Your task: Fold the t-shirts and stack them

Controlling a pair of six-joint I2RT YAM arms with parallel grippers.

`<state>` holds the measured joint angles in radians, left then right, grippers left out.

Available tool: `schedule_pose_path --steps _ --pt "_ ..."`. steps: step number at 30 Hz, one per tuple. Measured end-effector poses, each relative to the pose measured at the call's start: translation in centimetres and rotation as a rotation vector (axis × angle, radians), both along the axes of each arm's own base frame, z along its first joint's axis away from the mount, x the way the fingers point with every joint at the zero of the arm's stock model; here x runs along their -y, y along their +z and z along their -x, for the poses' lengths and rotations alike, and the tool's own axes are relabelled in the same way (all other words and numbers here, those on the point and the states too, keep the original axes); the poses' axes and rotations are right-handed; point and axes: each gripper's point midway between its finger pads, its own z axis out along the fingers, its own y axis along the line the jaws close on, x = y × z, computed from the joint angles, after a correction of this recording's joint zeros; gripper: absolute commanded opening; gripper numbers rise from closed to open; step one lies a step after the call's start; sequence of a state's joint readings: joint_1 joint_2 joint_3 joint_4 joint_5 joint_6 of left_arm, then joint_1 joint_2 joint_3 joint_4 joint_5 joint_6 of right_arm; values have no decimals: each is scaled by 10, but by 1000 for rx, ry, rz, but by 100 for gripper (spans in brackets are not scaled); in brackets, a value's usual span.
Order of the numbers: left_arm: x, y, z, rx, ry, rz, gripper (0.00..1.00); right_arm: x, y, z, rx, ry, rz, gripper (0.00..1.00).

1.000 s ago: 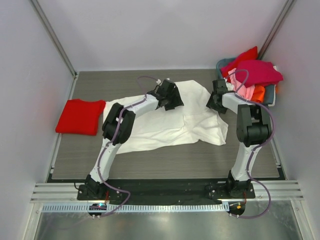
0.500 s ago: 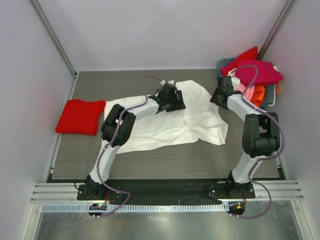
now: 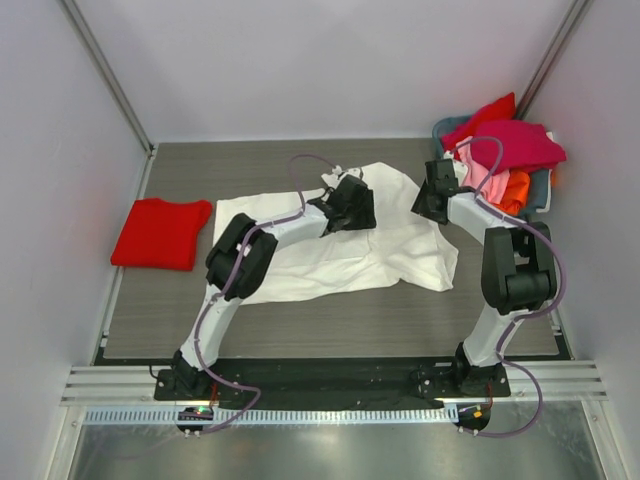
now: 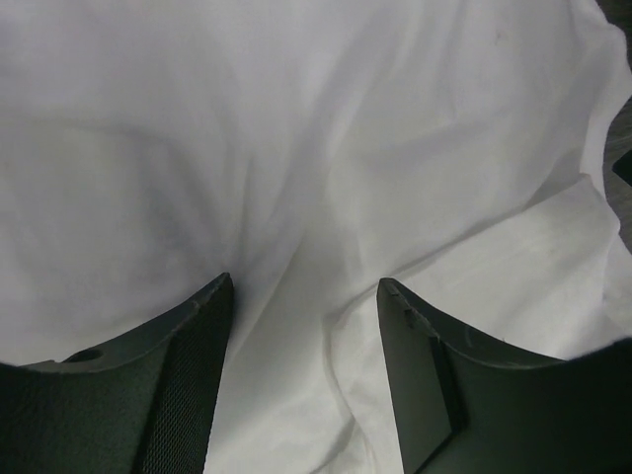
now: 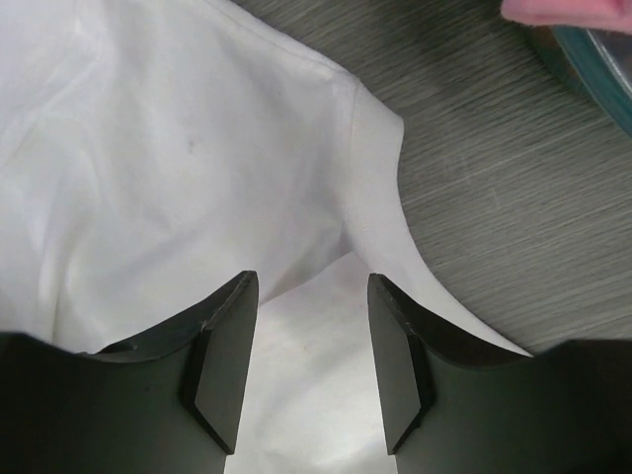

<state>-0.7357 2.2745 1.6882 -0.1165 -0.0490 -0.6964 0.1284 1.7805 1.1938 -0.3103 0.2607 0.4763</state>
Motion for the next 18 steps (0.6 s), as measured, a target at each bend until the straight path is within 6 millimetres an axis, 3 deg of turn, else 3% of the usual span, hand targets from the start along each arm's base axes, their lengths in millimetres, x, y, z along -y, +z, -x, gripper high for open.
schedule_pose_path --steps 3,6,10,14,18 --pt "-2 6 -5 -10 35 -47 60 1 -6 2 -13 -3 5 53" --pt "-3 13 -26 -15 79 -23 59 1 -9 2 -21 -4 7 52" --pt "-27 -2 -46 -62 150 -16 60 1 -14 4 -31 -4 8 51" --pt "-49 -2 -63 -68 213 -27 61 2 -21 7 -45 -5 10 50" --pt "-52 -1 -68 -64 224 -33 63 2 -26 9 -59 -6 12 50"
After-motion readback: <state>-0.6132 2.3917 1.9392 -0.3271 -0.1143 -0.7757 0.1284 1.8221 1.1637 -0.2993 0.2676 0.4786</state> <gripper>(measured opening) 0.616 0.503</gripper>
